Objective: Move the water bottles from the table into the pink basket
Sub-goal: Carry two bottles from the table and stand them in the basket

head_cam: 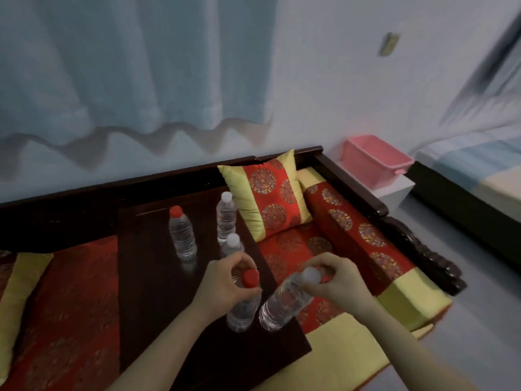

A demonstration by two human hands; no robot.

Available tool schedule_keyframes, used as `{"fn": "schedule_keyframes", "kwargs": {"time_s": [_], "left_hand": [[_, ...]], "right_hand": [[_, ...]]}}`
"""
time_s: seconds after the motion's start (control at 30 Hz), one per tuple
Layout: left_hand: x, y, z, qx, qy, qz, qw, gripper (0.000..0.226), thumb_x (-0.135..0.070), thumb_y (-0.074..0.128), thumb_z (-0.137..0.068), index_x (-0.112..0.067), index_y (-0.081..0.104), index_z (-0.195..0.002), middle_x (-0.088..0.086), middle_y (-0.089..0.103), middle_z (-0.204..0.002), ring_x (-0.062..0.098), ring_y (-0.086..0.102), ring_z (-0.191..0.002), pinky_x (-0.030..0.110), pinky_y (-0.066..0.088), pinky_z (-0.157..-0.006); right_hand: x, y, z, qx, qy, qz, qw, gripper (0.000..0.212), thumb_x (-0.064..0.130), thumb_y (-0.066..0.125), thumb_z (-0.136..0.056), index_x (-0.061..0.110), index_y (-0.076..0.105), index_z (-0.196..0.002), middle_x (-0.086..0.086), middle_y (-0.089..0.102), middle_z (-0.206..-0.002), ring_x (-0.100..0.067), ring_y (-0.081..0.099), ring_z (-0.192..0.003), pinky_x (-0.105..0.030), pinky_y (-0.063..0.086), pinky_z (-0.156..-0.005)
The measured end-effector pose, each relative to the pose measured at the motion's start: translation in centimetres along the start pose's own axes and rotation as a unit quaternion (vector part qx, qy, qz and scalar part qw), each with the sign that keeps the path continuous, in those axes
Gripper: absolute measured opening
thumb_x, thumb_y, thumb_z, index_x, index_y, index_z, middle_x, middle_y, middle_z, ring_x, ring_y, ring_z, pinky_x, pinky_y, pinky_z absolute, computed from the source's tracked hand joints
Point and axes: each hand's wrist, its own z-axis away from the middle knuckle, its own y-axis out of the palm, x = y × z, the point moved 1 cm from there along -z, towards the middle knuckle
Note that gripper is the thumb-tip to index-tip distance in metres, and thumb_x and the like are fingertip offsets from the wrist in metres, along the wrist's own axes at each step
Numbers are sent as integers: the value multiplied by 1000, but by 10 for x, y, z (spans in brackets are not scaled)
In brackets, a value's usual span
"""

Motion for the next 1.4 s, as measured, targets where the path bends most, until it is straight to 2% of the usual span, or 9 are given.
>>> {"fn": "schedule_keyframes", "kwargs": {"time_s": [0.17, 0.3, 0.5, 0.63, 0.7, 0.93, 1.17, 1.27, 1.4], "left_hand": [[-52, 78, -6, 33, 12, -26, 999, 33, -18, 88, -54, -26, 66, -78, -6, 73, -76, 10, 69, -73, 38, 57, -72], [-92, 155, -7, 37, 32, -42, 998, 32, -19, 88, -55, -28, 65, -76, -9, 72, -77, 12, 68, -72, 38, 56, -67], [-159, 279, -27, 46, 49, -18, 998, 32, -23, 89, -58, -32, 67, -79, -15, 72, -86, 1, 68, -79, 15, 53, -67], [-201, 356, -56, 76, 64, -3, 995, 31, -22, 90, -58, -29, 67, -79, -17, 72, -85, -1, 68, -79, 7, 49, -65], [-220, 400, -77, 97, 66, 5, 993, 32, -20, 90, -57, -28, 67, -79, -16, 72, -86, 1, 68, -81, 8, 51, -66], [-265, 529, -156, 131, 97, -2, 987, 35, -19, 90, -57, -29, 65, -79, -8, 72, -80, 2, 67, -77, 16, 55, -67], [-301, 620, -269, 126, 102, 2, 987, 38, -17, 91, -56, -32, 62, -76, -10, 70, -81, -5, 65, -72, 3, 47, -64], [-316, 647, -313, 127, 106, -9, 986, 38, -19, 90, -58, -31, 61, -80, -10, 70, -83, 1, 65, -77, 6, 46, -63], [-332, 680, -373, 118, 91, -18, 989, 37, -19, 89, -58, -32, 60, -77, -10, 70, -84, 5, 66, -80, 14, 45, -66]], "right_hand": [[-63, -93, 63, -77, 57, -7, 995, 28, 18, 83, -62, 33, 70, -80, -1, 69, -80, -14, 62, -68, -32, 55, -59], [-125, -176, 117, -131, 89, -4, 987, 28, 19, 85, -60, 34, 69, -76, 7, 68, -80, -10, 62, -70, -18, 51, -55], [-218, -301, 181, -149, 150, 38, 977, 27, 20, 83, -62, 33, 67, -80, 2, 67, -80, -15, 63, -71, -30, 53, -61], [-281, -371, 204, -191, 187, 20, 963, 27, 23, 83, -52, 36, 70, -72, 7, 65, -66, 0, 55, -54, -17, 45, -48], [-313, -400, 208, -219, 199, 9, 955, 31, 31, 78, -45, 41, 70, -73, 5, 65, -62, 0, 51, -48, -20, 44, -49], [-398, -479, 190, -259, 212, 14, 942, 28, 20, 83, -53, 38, 70, -70, 20, 63, -56, 1, 53, -48, -8, 41, -42], [-464, -568, 114, -257, 205, 58, 943, 26, 17, 82, -54, 29, 71, -75, 8, 65, -60, -9, 59, -51, -20, 47, -50], [-485, -605, 77, -246, 192, 79, 947, 28, 16, 83, -59, 25, 70, -82, 7, 66, -73, -16, 63, -61, -27, 54, -55], [-515, -653, 27, -241, 178, 83, 950, 28, 15, 83, -60, 24, 68, -82, 11, 62, -73, -11, 59, -60, -20, 50, -53]]}}
